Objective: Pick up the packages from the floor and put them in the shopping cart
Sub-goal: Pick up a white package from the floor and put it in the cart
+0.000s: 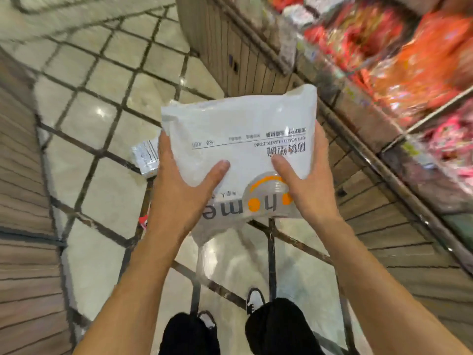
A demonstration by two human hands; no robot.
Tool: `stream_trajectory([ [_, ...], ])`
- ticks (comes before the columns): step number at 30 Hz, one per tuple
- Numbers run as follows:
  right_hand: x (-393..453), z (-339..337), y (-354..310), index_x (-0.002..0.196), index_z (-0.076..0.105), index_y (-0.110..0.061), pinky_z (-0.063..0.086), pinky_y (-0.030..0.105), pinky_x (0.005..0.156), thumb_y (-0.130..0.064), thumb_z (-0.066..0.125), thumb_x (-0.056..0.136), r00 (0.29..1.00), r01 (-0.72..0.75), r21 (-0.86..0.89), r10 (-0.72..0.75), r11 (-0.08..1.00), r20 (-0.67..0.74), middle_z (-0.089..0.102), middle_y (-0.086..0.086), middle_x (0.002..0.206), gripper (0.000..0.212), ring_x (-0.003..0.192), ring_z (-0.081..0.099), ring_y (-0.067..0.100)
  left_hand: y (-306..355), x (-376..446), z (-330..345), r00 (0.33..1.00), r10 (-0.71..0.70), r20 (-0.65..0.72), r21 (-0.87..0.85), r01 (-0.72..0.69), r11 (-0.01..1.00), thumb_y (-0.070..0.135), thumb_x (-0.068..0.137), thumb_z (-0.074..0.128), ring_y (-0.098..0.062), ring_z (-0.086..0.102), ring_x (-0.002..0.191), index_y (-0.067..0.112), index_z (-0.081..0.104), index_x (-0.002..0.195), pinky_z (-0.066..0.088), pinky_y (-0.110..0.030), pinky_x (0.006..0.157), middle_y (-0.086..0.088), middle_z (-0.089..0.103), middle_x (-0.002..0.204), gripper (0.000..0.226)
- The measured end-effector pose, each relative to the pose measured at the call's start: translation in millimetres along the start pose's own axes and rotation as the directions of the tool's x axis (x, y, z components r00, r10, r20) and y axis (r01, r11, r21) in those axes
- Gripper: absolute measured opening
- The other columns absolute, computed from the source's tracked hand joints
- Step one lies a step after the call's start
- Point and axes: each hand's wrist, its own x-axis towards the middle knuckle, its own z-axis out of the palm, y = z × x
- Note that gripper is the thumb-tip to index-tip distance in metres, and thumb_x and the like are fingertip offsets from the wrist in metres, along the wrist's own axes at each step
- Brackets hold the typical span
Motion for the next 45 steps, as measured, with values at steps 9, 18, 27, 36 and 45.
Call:
stream_trajectory([
  [9, -57.9, -155.9, -261.1, 0.155, 0.029, -0.049, 0.044, 0.040, 0.115, -0.067, 0.070, 0.083, 0.851, 0.206, -0.238, -0.294, 0.949, -0.435, 0.050, -0.027, 0.151, 0.085, 0.141, 0.050, 0.004, 260.6, -38.5, -69.0, 0.875, 0.468, 0.121, -0.253, -0.429, 0.867, 0.077, 0.066, 0.074, 0.009, 0.059, 0.118, 0.038, 0.029, 0.159, 0.053, -0.021, 0.098, 0.035, 0.058, 0.134, 0.110],
  [18, -225.6, -233.3, -383.5, 0.162, 0.028, -0.038, 0.047, 0.045, 0.113, -0.069, 0.067, 0.083, 0.589, 0.090, -0.438, -0.402, 0.895, -0.701, 0.052, -0.017, 0.153, 0.093, 0.138, 0.054, 0.006, 377.2, -153.4, -96.6, 0.592, 0.763, 0.260, -0.548, -0.560, 0.621, 0.076, 0.066, 0.073, 0.009, 0.061, 0.118, 0.038, 0.032, 0.157, 0.054, -0.025, 0.097, 0.033, 0.061, 0.133, 0.107],
  [27, -440.4, -289.9, -415.9, 0.153, 0.026, -0.057, 0.050, 0.029, 0.100, -0.075, 0.065, 0.078, 0.332, -0.141, -0.445, -0.382, 0.884, -0.862, 0.055, -0.029, 0.143, 0.087, 0.130, 0.058, -0.001, 409.5, -339.8, -68.1, 0.332, 0.828, 0.452, -0.692, -0.454, 0.561, 0.082, 0.057, 0.071, 0.011, 0.065, 0.109, 0.038, 0.034, 0.155, 0.054, -0.022, 0.091, 0.027, 0.066, 0.127, 0.113],
  [36, -699.8, -350.5, -424.4, 0.149, 0.025, -0.067, 0.056, 0.033, 0.095, -0.077, 0.068, 0.074, 0.109, -0.323, -0.322, -0.303, 0.890, -0.947, 0.055, -0.030, 0.140, 0.087, 0.127, 0.060, 0.001, 396.2, -606.0, -48.1, 0.118, 0.809, 0.575, -0.763, -0.281, 0.583, 0.069, 0.066, 0.075, 0.030, 0.058, 0.087, 0.044, 0.041, 0.146, 0.044, 0.003, 0.064, 0.057, 0.057, 0.096, 0.091],
  [45, -889.6, -405.3, -420.1, 0.143, 0.022, -0.073, 0.048, 0.018, 0.087, -0.080, 0.070, 0.072, -0.076, -0.437, -0.186, -0.242, 0.880, -0.967, 0.055, -0.018, 0.142, 0.085, 0.125, 0.060, 0.003, 391.1, -808.2, -28.3, -0.102, 0.761, 0.641, -0.762, -0.205, 0.614, 0.066, 0.066, 0.074, 0.020, 0.064, 0.092, 0.040, 0.043, 0.147, 0.049, -0.002, 0.066, 0.030, 0.066, 0.116, 0.091],
])
